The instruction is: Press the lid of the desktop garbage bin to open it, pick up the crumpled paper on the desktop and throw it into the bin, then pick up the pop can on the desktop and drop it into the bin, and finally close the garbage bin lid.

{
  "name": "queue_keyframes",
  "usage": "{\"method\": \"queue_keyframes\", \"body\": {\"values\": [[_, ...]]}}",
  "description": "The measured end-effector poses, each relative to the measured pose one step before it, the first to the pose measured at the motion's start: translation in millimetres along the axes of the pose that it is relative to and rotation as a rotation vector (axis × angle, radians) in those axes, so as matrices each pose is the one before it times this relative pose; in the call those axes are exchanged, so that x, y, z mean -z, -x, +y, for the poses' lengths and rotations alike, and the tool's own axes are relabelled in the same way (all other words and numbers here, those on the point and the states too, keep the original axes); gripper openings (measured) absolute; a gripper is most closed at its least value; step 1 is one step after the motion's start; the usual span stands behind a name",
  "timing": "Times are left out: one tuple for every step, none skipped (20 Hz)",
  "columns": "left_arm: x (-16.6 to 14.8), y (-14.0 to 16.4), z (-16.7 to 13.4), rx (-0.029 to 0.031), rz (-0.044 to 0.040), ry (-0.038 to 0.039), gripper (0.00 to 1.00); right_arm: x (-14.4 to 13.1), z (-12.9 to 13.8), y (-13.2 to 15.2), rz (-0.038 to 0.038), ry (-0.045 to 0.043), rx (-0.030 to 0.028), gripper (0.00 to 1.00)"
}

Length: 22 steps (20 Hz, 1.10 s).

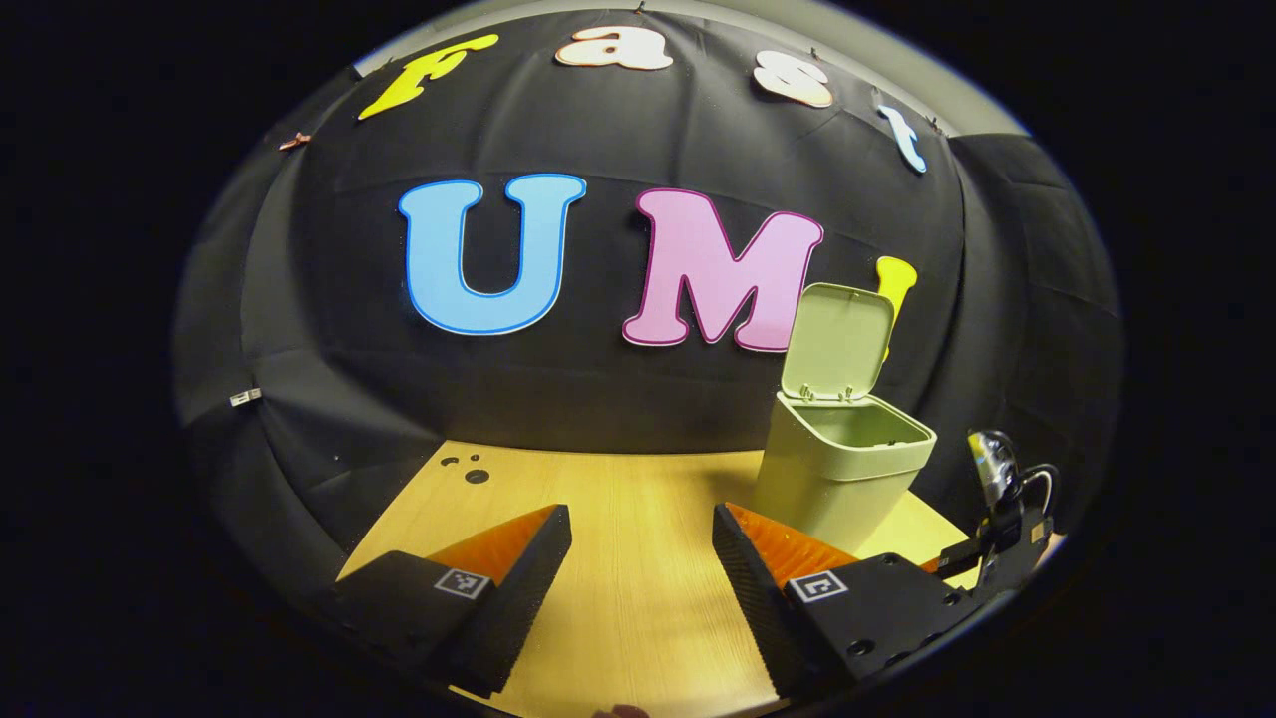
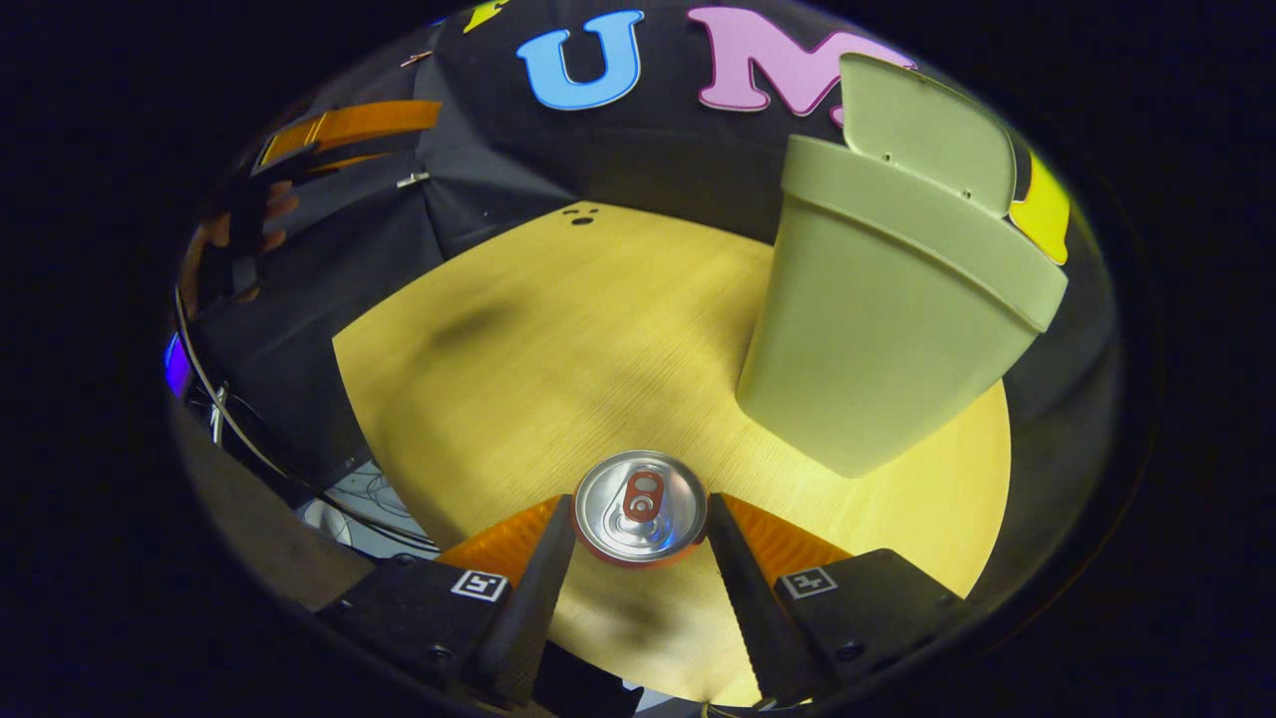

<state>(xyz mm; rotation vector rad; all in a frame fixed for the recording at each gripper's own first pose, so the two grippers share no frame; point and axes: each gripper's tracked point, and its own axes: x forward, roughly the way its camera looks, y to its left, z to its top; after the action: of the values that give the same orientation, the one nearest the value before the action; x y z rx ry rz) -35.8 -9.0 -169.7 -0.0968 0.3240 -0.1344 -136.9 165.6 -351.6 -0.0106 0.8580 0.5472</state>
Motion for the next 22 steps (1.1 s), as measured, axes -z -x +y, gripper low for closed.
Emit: {"method": "queue_keyframes", "body": {"values": [[0.61,-1.11,-0.88,0.00064,-0.00016,-0.001,0.93,-11.08,-2.42,6.88,-0.02373,0.00215,0.00534,0.83],[-0.27,-0.81,-1.05,0.00204,0.00102,-0.00207,0.93,-12.07,-2.73,7.52,-0.02501,0.00239,0.00805,0.83],[0.95,-0.29,-1.34,0.00325,0.00163,-0.00179,0.93,-14.64,-3.97,5.98,-0.02699,0.00107,0.00383,0.83],[-0.76,-0.56,-0.99,0.00199,-0.0009,-0.00124,0.93,-16.47,-3.39,5.7,-0.03361,-0.00151,0.00418,0.83],[0.38,-1.04,-1.46,0.00505,0.00062,0.00069,0.93,-16.19,-1.74,7.27,-0.03494,-0.00145,0.00305,0.83],[-0.15,-0.58,-1.79,0.00333,-0.00061,0.0008,0.93,-17.85,-2.43,6.36,-0.03419,-0.00213,0.00162,0.83],[0.09,-1.46,-0.94,0.00427,-0.00011,0.00021,0.93,-15.68,-2.89,4.91,-0.03497,-0.00011,0.00592,0.83],[-0.4,-1.14,-1.8,0.0024,0.00113,-0.00076,0.93,-15.48,-3.71,3.71,-0.02998,-0.00083,0.00618,0.83],[0.04,-0.46,-1.3,0.00261,-0.00047,-0.00058,0.93,-14.55,-3.17,4.29,-0.02997,-0.00459,0.00223,0.83],[-1.29,-1.03,-1.16,0.00343,-0.0008,-0.00017,0.93,-13.71,-2.42,4.01,-0.02838,-0.00788,0.00153,0.83],[0.08,-0.24,-1.13,0.00226,-0.00197,-0.00051,0.93,-13.8,-2.33,2.49,-0.02527,-0.00826,0.0012,0.83],[-0.54,-0.19,-0.81,0.00064,0.00029,-0.00118,0.93,-12.93,-4.25,1.99,-0.02826,-0.00653,0.00578,0.83],[-0.31,-0.58,-0.47,0.00051,-0.00037,-0.00099,0.93,-11.51,-4.24,0.86,-0.02335,-0.00757,0.00314,0.83],[0.26,0.4,-0.74,0.00162,0.00041,-0.00079,0.93,-12.77,-4.79,0.35,-0.02741,-0.00811,0.00496,0.83],[1.31,1.0,0.21,-0.00195,0.00087,-0.00169,0.93,-12.9,-5.37,-0.92,-0.03241,-0.00659,0.00626,0.83],[-0.42,0.35,0.92,-0.00103,0.00148,-0.00041,0.93,-13.86,-6.17,-1.16,-0.03129,-0.00454,0.00746,0.83],[1.33,0.5,0.18,-0.00181,0.00392,0.0008,0.93,-11.17,-6.95,-2.12,-0.02859,-0.00059,0.0097,0.83],[0.14,0.45,1.19,-0.00336,0.00247,0.0014,0.93,-9.83,-7.93,-2.69,-0.02159,0.00392,0.01177,0.83],[0.07,0.56,0.51,-0.00256,-0.00034,0.00158,0.93,-9.14,-8.85,-2.36,-0.01859,0.00815,0.01644,0.83],[0.01,0.01,0.96,-0.00328,0.0002,0.00029,0.93,-8.15,-8.86,-3.38,-0.01597,0.0057,0.01452,0.83],[0.05,-0.06,0.64,-0.00312,0.00084,-0.00067,0.93,-6.88,-8.17,-4.03,-0.01505,-0.00108,0.01309,0.83],[-0.12,0.94,1.17,-0.0038,0.00158,-0.00067,0.93,-5.87,-8.42,-3.85,-0.01321,-0.00599,0.01485,0.82]]}}
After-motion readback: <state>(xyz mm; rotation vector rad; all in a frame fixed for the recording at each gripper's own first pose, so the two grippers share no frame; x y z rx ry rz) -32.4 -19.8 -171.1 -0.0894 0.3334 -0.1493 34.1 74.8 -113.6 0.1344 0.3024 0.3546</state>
